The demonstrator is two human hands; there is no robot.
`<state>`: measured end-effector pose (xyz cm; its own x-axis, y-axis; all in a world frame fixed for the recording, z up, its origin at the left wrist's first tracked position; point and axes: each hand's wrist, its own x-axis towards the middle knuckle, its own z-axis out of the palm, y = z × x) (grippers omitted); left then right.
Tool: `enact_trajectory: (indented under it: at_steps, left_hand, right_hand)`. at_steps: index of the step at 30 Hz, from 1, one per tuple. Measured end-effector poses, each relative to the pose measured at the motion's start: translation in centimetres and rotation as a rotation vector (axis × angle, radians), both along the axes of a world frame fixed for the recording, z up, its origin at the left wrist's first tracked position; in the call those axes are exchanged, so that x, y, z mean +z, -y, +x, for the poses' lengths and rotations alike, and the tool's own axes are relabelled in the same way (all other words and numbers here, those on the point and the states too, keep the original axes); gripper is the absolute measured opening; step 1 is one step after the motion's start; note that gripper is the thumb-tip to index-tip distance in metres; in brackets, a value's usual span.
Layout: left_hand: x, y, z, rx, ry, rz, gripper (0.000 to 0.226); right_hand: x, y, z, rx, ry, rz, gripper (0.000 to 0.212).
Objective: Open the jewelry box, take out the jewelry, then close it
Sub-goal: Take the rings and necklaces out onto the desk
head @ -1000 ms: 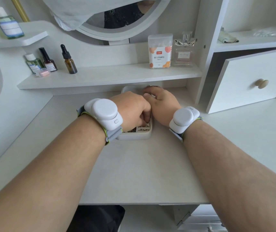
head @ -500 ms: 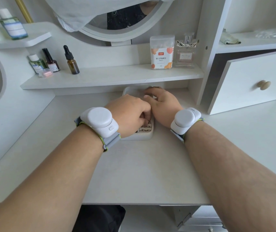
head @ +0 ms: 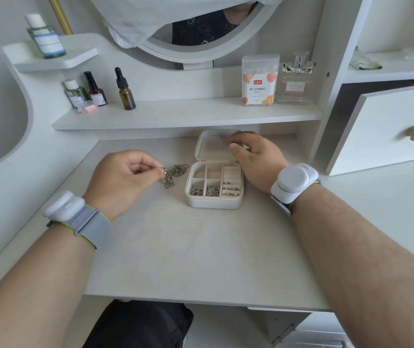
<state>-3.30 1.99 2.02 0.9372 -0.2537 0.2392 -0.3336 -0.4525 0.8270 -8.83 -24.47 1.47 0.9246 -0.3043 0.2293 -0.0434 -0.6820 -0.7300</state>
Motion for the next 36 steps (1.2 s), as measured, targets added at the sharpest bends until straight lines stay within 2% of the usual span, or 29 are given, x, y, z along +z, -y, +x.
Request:
enact_trajectory:
  at_steps: [6, 12, 22, 29, 36]
  left_hand:
    - [-1.6, -1.3, 0.3, 0.232, 0.045, 0.139, 0.002]
    - [-1.7, -0.7, 0.5, 0.223, 0.087, 0.247, 0.003]
    - [-1.5, -0.5, 0.4, 0.235, 0.118, 0.319, 0.006]
    - [-1.3, -0.4, 0.2, 0.262, 0.125, 0.32, 0.009]
    - [-1.1, 0.6, -0.7, 0.242, 0.248, 0.271, 0.009]
  right_hand:
    - [0.0, 0.0, 0.0, 0.008, -0.001, -0.011, 0.034]
    - [0.0, 0.2, -0.1, -0.008, -0.008, -0.005, 0.035]
    - [0.0, 0.1, -0.1, -0.013, -0.025, -0.025, 0.038]
    - [0.1, 0.0, -0.2, -0.014, -0.014, -0.017, 0.035]
    - [0.0, 0.0, 0.0, -0.009, -0.015, -0.027, 0.035]
